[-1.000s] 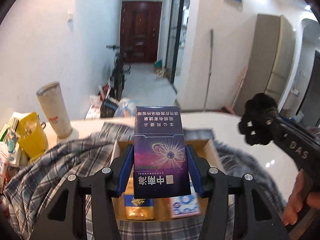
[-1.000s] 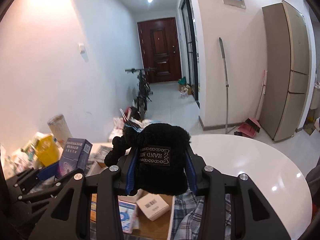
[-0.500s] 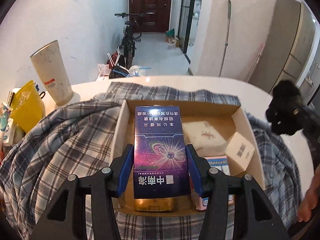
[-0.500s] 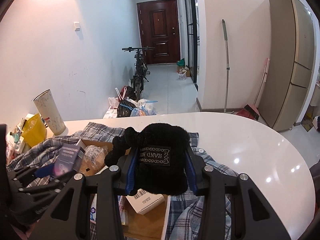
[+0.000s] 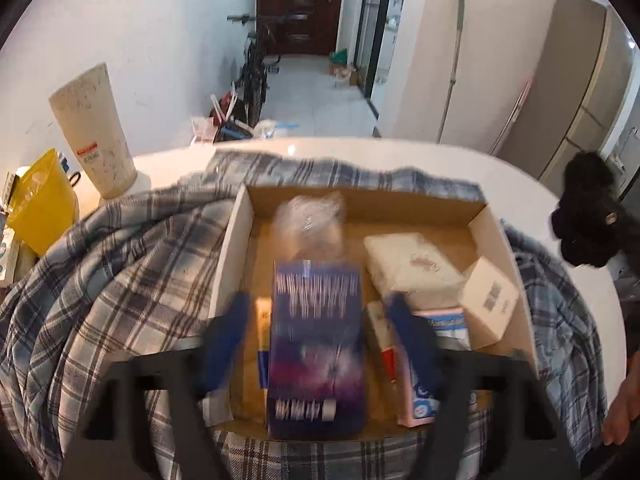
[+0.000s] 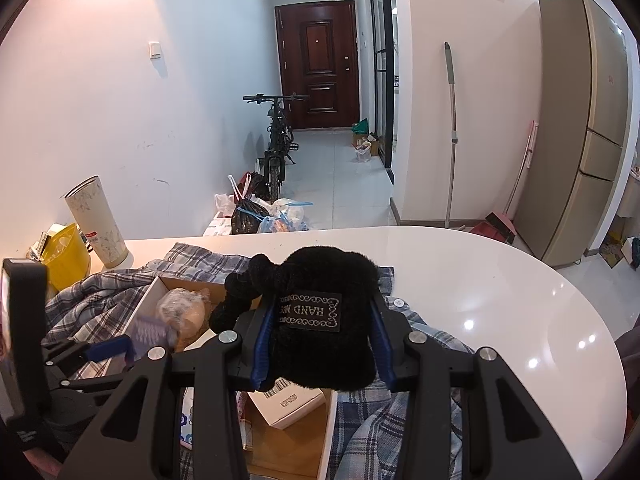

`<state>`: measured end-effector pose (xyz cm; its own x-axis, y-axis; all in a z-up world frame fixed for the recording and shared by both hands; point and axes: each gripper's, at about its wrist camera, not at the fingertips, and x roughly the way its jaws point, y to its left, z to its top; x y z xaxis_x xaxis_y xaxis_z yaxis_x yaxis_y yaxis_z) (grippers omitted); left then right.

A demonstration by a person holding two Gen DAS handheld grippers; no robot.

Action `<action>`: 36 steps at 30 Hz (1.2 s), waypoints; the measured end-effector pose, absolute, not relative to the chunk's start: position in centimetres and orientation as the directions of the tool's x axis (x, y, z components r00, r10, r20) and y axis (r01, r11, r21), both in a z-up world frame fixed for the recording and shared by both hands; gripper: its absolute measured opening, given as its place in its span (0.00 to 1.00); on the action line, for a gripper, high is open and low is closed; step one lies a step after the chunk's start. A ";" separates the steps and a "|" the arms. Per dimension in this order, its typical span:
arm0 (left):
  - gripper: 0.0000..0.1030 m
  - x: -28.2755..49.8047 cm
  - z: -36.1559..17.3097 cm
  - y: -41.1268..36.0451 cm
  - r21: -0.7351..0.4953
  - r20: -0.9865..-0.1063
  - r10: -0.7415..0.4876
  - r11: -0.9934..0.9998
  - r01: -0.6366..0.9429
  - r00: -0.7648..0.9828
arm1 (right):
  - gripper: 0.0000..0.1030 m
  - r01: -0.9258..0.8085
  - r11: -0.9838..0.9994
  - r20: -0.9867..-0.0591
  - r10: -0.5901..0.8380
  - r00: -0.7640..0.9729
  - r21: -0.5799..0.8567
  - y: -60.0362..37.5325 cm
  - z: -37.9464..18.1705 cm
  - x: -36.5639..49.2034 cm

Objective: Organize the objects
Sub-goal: 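Lower the purple cigarette box into the cardboard box and open the left gripper, then lower the black pouch into the cardboard box and open the right gripper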

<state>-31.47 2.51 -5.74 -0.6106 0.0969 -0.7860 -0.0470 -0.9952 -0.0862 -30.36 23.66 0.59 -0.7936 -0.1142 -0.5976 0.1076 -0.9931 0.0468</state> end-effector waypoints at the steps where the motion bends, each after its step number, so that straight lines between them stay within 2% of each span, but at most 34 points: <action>1: 0.87 -31.2 -5.2 2.4 -0.092 -0.760 0.100 -0.995 -0.046 -0.642 | 0.40 0.104 -0.994 -0.601 -0.110 -0.792 0.045 23.6 0.6 -30.5; 7: 0.87 -30.9 -3.8 0.8 -0.121 -0.691 0.100 -0.992 -0.022 -0.716 | 0.40 0.105 -0.994 -0.617 -0.102 -0.780 0.032 23.2 1.3 -31.2; 11: 0.87 -31.6 -4.1 -0.6 -0.153 -0.681 0.085 -0.988 0.028 -0.727 | 0.40 0.122 -0.992 -0.637 -0.118 -0.762 0.037 22.1 1.4 -32.4; 15: 0.87 -31.8 -4.4 -1.4 -0.142 -0.676 0.042 -0.987 0.075 -0.736 | 0.40 0.123 -0.992 -0.672 -0.094 -0.735 0.005 20.9 -0.2 -34.0; 22: 0.87 -31.2 -3.9 -0.4 -0.095 -0.651 0.039 -0.995 0.030 -0.758 | 0.40 0.123 -0.992 -0.707 -0.066 -0.704 -0.029 20.4 -3.2 -35.4; 29: 0.87 -30.9 -3.8 1.2 -0.059 -0.651 0.046 -0.998 -0.010 -0.758 | 0.46 0.137 -0.991 -0.711 -0.094 -0.697 -0.003 20.6 -3.8 -35.7; 36: 0.87 -30.4 -3.2 1.7 -0.061 -0.632 0.073 -0.997 -0.045 -0.771 | 0.60 0.113 -0.993 -0.706 -0.100 -0.701 0.029 21.9 -3.5 -35.5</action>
